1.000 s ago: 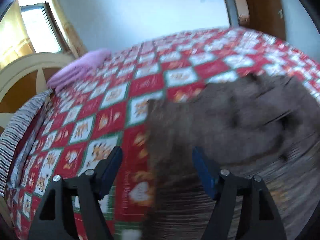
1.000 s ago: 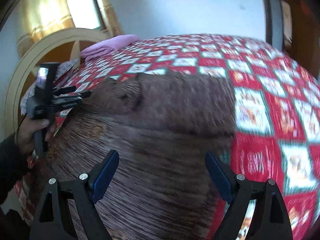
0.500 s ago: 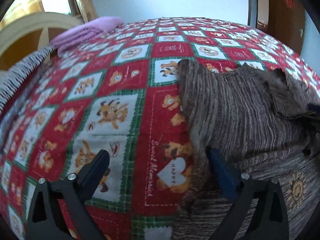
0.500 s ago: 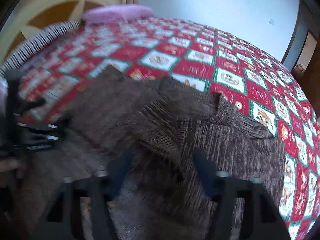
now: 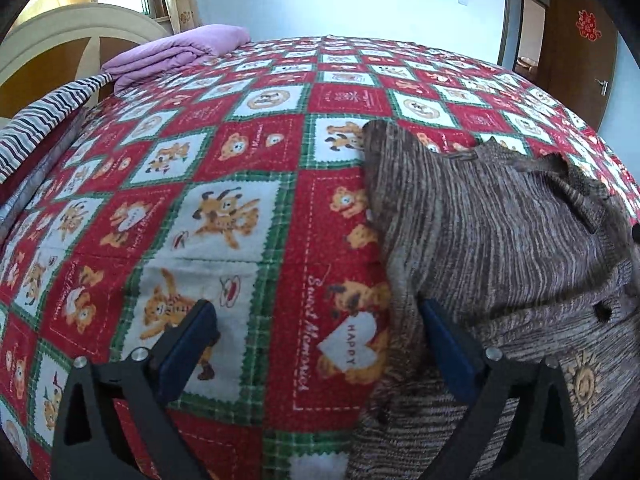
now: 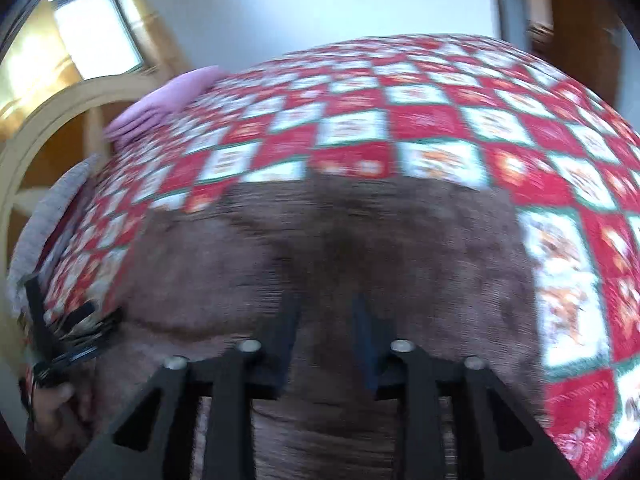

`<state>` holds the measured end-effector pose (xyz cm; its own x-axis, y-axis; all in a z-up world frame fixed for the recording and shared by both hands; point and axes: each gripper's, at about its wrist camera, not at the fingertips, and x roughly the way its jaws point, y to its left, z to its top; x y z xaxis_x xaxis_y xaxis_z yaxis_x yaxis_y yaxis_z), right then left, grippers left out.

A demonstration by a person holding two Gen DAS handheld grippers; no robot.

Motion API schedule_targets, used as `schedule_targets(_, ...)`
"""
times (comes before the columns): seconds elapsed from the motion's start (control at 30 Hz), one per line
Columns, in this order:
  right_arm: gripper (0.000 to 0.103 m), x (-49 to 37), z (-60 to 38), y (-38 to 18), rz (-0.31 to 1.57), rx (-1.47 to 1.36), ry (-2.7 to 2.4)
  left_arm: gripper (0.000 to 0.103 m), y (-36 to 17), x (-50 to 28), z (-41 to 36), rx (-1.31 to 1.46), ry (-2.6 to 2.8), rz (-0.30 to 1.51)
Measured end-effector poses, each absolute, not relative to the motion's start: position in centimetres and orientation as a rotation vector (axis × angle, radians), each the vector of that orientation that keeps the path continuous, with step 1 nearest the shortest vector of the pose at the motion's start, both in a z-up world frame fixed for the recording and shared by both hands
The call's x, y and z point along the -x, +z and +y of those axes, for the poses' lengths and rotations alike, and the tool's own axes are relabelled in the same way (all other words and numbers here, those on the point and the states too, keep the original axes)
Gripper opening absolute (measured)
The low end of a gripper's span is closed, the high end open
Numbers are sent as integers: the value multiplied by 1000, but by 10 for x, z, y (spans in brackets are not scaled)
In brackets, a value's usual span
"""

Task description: Fold small clothes

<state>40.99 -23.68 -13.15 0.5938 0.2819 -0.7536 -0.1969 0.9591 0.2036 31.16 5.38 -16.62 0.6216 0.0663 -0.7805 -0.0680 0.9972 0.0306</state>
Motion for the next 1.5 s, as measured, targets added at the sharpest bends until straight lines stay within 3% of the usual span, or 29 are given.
schedule_targets(0.23, 65, -459, -167, -151, 927, 232, 200, 103, -166, -311, 52, -13, 86, 890)
schedule_targets(0.4, 65, -499, -261, -138, 926, -41, -111, 103, -167, -311, 56, 10, 75, 893)
schedule_targets(0.57, 64, -454, -267, -117, 929, -203, 229, 103, -166, -310, 59, 41, 60, 886)
schedule_targets(0.67, 46, -425, -238, -119, 948, -181, 390, 103, -154, -302, 63, 70, 51, 842)
schedule_targets(0.83, 44, -407, -206, -141, 981, -91, 435, 103, -119, -296, 38, -29, 0, 745)
schedule_targets(0.97, 30, -398, -200, -156, 996, -80, 422, 103, -133, -323, 16, -157, 42, 790)
schedule_targets(1.03, 29, -392, -204, -159, 1010, -98, 444, 103, -151, -333, 19, -243, 141, 843)
schedule_targets(1.23, 29, -362, -200, -160, 1016, 0, 506, 103, -160, -320, 62, -33, 75, 909)
schedule_targets(1.5, 32, -381, -269, -118, 833, 77, 128, 103, -113, -342, 45, -79, 84, 800)
